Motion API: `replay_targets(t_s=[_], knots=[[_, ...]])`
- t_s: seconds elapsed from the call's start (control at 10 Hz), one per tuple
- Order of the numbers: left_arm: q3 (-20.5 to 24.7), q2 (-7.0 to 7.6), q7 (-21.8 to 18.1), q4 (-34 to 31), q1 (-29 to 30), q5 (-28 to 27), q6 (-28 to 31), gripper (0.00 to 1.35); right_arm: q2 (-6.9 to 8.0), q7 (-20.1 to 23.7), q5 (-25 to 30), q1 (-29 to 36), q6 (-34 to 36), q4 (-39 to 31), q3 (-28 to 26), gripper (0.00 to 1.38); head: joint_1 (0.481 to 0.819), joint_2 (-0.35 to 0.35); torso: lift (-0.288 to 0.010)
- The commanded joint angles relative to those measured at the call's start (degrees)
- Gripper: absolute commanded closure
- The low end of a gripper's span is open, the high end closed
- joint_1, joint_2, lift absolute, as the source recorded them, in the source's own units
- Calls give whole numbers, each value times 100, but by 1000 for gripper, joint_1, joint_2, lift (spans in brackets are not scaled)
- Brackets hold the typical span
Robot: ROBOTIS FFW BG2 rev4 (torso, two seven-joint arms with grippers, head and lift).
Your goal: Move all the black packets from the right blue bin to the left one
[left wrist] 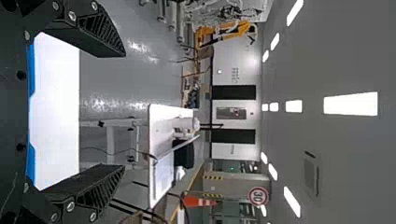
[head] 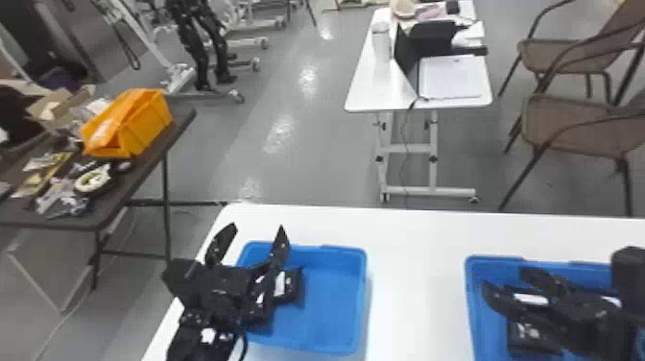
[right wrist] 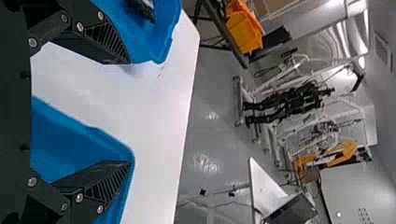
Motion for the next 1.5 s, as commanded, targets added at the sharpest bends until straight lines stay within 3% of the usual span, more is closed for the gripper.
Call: replay_targets(t_s=[0.0,0.4,0.8,1.0,1.4], knots=[[-218,-24,-2,-57,7,462,-172,147,94,-98,466,410,33,-99,-385,279,695,220,0],[-324,-24,-2,-66,-19,778,-216,147,226,-863,580,955,130,-116,-569,279,695,117,0],[-385,-24,-2,-66,-46,778,-189,147,234,-1100,624,287,-46,710,-543,280,695,99,0],[-376,-24,-2,-66,-37,796,-198,147,243,-1557,695,146,-90,912,-420,277,695,93,0],[-385,-24,-2,-66,-46,805,-189,147,243,-1821,554,-30,-186,1255,-130,279,695,98,0]])
